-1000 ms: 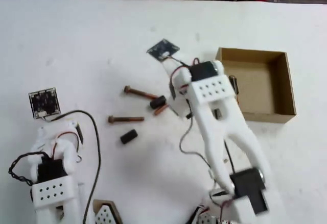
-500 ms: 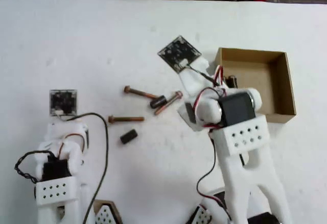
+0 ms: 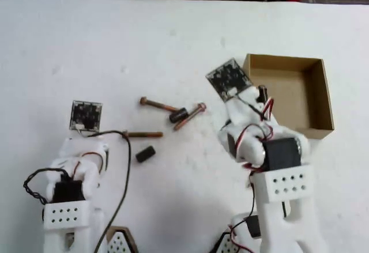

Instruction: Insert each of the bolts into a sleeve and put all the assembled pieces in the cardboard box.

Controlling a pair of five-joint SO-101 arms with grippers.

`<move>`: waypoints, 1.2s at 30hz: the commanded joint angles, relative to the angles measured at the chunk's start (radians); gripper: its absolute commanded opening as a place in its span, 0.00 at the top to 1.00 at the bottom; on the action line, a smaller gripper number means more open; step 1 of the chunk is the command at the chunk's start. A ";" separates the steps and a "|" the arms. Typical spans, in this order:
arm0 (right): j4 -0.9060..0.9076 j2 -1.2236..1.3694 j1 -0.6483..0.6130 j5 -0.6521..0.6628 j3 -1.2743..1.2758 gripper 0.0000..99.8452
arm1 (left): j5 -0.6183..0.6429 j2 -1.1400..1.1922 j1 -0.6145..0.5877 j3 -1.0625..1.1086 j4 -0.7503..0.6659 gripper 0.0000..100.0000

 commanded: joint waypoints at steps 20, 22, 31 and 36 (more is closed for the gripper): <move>-0.354 -0.128 0.018 -0.117 0.431 0.98 | -0.334 -0.012 0.093 -0.068 0.095 0.98; -0.371 -0.128 0.038 -0.117 0.446 0.98 | -0.387 -0.012 0.097 -0.071 0.098 0.98; -0.476 -0.128 0.082 -0.117 0.531 0.98 | -0.310 -0.005 0.113 -0.222 0.213 0.98; -0.481 -0.128 0.081 -0.117 0.537 0.98 | -0.310 -0.005 0.174 -0.373 0.358 0.98</move>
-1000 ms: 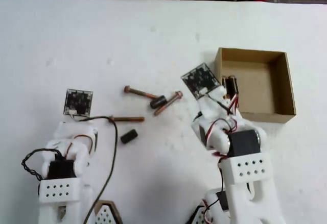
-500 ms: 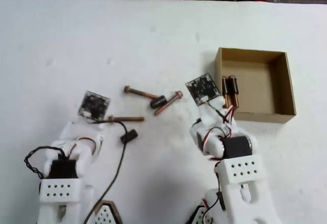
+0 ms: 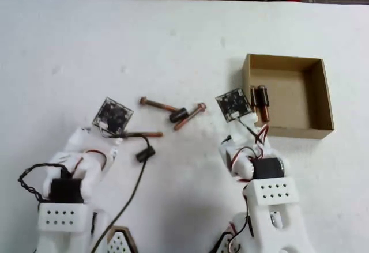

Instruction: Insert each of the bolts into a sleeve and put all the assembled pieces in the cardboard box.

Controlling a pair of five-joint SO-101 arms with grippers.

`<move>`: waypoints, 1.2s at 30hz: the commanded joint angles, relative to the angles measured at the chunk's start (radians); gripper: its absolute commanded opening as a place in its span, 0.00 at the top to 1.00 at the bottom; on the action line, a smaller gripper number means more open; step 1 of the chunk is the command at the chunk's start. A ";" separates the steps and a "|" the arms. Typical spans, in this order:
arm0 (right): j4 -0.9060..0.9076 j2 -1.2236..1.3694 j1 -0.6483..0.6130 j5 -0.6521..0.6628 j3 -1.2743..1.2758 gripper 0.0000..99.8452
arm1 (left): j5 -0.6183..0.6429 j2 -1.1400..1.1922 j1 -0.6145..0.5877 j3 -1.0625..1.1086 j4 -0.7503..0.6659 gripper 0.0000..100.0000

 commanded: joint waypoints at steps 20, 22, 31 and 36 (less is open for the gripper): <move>-0.022 -0.025 0.007 -0.009 -0.002 0.98 | 0.140 0.076 0.185 -0.276 0.114 0.98; -0.022 -0.025 0.007 -0.009 0.000 0.98 | 0.140 0.170 0.185 -0.325 0.114 0.98; -0.022 -0.025 0.010 -0.009 0.000 0.98 | 0.199 0.607 0.185 -0.554 0.110 0.98; -0.022 -0.025 0.010 -0.009 0.000 0.98 | 0.437 0.794 0.186 -0.664 0.114 0.97</move>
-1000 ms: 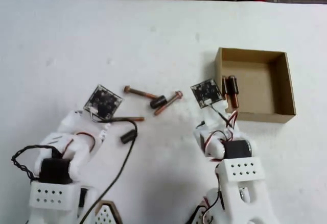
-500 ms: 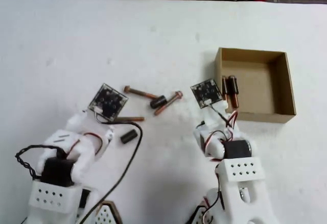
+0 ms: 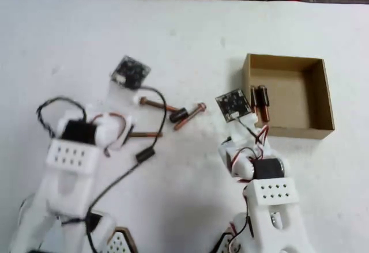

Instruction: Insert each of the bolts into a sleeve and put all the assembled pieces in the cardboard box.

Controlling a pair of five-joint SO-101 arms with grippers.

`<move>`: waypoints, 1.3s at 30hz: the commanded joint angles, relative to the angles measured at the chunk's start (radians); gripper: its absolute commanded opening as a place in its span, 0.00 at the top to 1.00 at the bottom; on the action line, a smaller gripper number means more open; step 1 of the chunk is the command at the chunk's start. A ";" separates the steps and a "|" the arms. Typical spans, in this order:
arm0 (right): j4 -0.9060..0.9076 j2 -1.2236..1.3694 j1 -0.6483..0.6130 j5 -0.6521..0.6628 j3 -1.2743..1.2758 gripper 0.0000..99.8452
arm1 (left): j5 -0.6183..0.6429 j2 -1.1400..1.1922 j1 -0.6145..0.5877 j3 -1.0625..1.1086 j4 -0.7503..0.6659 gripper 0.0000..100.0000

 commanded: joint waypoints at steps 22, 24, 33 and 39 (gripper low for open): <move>-0.099 -0.024 0.008 -0.009 0.040 0.98 | 0.641 0.549 0.022 -0.489 0.172 0.98; -0.099 -0.024 0.008 -0.009 0.040 0.98 | 0.644 0.552 0.025 -0.477 0.172 0.98; -0.099 -0.024 0.008 -0.009 0.040 0.98 | 0.977 0.556 0.028 -0.391 0.170 0.97; -0.099 -0.024 0.008 -0.009 0.040 0.98 | 0.984 0.556 0.137 -0.318 0.164 0.97</move>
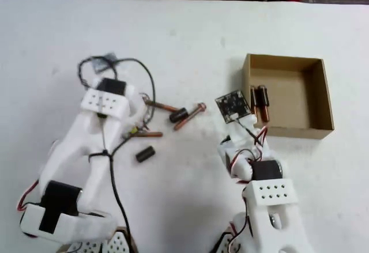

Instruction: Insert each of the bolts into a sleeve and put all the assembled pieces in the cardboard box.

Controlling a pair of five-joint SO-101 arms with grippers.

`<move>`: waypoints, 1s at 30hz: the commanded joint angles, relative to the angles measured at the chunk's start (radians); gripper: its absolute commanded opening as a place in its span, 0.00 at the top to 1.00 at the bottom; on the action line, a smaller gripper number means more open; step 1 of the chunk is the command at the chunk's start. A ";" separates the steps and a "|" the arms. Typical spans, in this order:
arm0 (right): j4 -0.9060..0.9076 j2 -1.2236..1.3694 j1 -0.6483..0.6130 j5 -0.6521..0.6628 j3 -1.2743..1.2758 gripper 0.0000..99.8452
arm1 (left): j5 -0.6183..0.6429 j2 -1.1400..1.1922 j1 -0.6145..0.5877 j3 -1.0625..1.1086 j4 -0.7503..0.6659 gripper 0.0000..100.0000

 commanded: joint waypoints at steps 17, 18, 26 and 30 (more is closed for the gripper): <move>-0.016 -0.025 0.008 -0.009 -0.005 0.98 | 0.388 -0.005 0.002 0.092 -0.130 0.97; -0.016 -0.025 0.008 -0.009 -0.005 0.98 | 0.390 -0.005 -0.016 0.106 -0.150 0.97; -0.016 -0.025 0.008 -0.009 -0.005 0.98 | 0.391 -0.007 -0.010 0.153 -0.215 0.97; -0.016 -0.025 0.008 -0.009 -0.005 0.98 | 0.393 -0.007 -0.010 0.157 -0.216 0.97</move>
